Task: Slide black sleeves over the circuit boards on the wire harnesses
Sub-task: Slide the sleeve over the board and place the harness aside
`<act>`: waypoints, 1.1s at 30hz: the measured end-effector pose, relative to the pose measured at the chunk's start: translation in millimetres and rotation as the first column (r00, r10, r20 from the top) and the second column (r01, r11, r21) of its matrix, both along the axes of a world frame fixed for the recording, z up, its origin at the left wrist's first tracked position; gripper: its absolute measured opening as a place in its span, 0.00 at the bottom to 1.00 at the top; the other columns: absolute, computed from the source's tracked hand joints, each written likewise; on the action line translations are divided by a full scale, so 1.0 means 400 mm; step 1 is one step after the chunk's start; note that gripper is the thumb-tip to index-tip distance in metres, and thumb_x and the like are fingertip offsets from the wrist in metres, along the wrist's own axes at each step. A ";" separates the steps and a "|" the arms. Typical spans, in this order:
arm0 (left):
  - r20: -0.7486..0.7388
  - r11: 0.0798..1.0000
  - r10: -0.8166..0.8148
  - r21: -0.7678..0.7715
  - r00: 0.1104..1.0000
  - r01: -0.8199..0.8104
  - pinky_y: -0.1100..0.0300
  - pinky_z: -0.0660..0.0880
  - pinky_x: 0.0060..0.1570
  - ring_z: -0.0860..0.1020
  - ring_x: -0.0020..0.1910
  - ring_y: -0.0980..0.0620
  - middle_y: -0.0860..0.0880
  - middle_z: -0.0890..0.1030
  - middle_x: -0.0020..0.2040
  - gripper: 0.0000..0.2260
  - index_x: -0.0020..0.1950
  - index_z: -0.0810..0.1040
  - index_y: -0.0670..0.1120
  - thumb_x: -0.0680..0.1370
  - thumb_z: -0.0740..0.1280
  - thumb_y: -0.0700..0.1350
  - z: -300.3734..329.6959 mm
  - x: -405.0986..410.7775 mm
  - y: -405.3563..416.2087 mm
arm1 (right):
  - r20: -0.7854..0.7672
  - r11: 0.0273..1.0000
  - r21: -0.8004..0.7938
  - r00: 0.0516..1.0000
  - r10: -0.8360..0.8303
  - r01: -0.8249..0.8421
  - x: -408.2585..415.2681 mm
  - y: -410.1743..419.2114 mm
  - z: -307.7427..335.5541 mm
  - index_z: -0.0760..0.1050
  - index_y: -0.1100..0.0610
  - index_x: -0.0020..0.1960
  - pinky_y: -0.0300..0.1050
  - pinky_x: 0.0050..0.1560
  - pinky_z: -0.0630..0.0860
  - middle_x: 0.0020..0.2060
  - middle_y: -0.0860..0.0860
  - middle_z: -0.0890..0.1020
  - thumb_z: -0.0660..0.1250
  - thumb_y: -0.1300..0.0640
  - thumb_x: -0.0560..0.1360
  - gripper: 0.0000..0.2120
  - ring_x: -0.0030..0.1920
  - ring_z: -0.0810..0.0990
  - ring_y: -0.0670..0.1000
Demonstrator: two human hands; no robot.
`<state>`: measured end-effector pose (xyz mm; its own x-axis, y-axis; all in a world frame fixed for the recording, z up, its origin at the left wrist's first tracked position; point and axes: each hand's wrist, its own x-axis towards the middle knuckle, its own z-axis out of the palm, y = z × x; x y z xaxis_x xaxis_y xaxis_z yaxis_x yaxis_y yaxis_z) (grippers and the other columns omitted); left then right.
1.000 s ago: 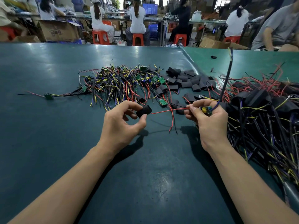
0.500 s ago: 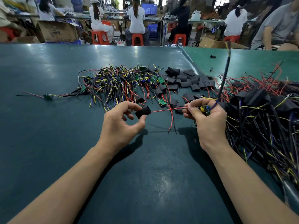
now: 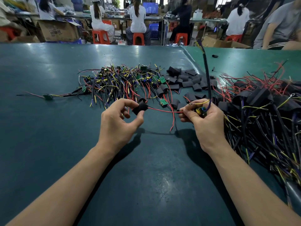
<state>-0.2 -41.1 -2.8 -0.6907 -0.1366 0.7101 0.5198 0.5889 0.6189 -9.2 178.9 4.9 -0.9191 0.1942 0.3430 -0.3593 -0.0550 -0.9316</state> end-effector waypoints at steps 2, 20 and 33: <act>0.002 1.000 0.004 -0.007 1.000 -0.004 0.65 0.70 0.35 0.74 0.35 0.53 0.58 0.77 0.38 0.09 0.47 0.81 0.48 0.70 0.77 0.42 0.002 0.002 -0.002 | 0.010 1.000 0.014 1.000 0.011 -0.011 0.002 0.000 0.001 0.75 0.58 0.42 0.40 0.36 0.80 0.34 0.52 0.85 0.68 0.73 0.74 0.11 0.34 0.84 0.52; 0.088 0.892 -0.278 -0.346 0.957 0.291 0.45 0.76 0.50 0.81 0.47 0.49 0.50 0.82 0.47 0.12 0.53 0.83 0.43 0.70 0.76 0.41 0.013 0.032 0.015 | 0.356 0.886 -0.356 0.833 0.424 -0.298 0.038 -0.046 0.034 0.68 0.55 0.48 0.42 0.34 0.68 0.48 0.61 0.85 0.52 0.59 0.80 0.06 0.33 0.74 0.50; 0.004 0.922 -0.288 -0.270 0.958 0.278 0.63 0.78 0.49 0.81 0.43 0.55 0.48 0.83 0.46 0.11 0.51 0.84 0.40 0.70 0.77 0.36 0.015 0.029 0.027 | 0.216 0.941 -0.192 0.923 0.319 -0.280 0.038 -0.047 0.025 0.82 0.56 0.43 0.37 0.35 0.76 0.35 0.51 0.82 0.74 0.56 0.64 0.09 0.35 0.78 0.46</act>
